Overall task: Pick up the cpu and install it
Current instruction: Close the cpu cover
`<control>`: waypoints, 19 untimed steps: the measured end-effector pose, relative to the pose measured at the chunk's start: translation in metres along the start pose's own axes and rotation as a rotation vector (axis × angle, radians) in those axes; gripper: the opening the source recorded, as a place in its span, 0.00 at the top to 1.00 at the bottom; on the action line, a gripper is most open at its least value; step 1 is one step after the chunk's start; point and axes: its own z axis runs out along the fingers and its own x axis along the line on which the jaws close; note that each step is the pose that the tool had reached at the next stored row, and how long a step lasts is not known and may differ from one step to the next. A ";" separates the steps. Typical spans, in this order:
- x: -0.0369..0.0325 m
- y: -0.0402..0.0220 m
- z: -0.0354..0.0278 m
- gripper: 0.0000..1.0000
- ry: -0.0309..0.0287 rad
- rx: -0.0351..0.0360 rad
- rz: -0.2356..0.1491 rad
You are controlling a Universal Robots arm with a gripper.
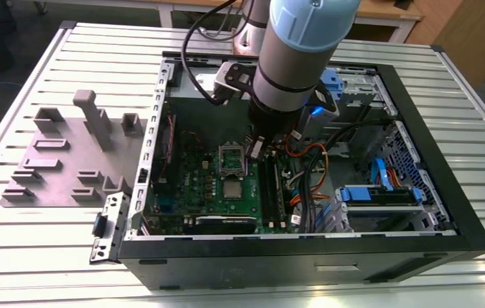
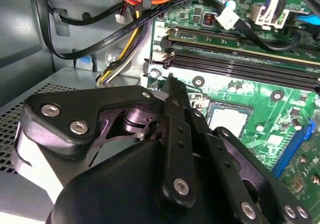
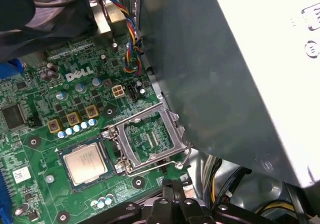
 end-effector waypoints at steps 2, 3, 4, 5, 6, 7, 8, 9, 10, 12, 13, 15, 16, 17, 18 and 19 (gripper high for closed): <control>-0.0013 0.0005 0.0017 0.89 -0.0015 -0.0009 -0.002; -0.0020 0.0007 0.0025 0.89 -0.0025 -0.0011 -0.002; -0.0027 0.0011 0.0032 0.89 -0.0031 -0.0012 -0.002; -0.0033 0.0013 0.0039 0.89 -0.0038 -0.0015 -0.002; -0.0035 0.0013 0.0049 0.89 -0.0064 -0.0026 -0.002; -0.0035 0.0013 0.0055 0.89 -0.0126 -0.0054 -0.002; -0.0036 0.0014 0.0058 0.89 -0.0247 -0.0107 -0.003; -0.0036 0.0014 0.0061 0.89 -0.0376 -0.0162 -0.003; -0.0035 0.0014 0.0065 0.89 -0.0495 -0.0214 -0.003; -0.0033 0.0013 0.0083 0.89 -0.0602 -0.0258 -0.003; -0.0031 0.0011 0.0096 0.89 -0.0611 -0.0256 0.000; -0.0027 0.0010 0.0115 0.89 -0.0637 -0.0219 0.022; -0.0026 0.0009 0.0123 0.89 -0.0654 -0.0195 0.036; -0.0025 0.0008 0.0130 0.89 -0.0670 -0.0174 0.049; -0.0024 0.0008 0.0136 0.89 -0.0684 -0.0160 0.057; -0.0025 0.0007 0.0143 0.89 -0.0693 -0.0159 0.060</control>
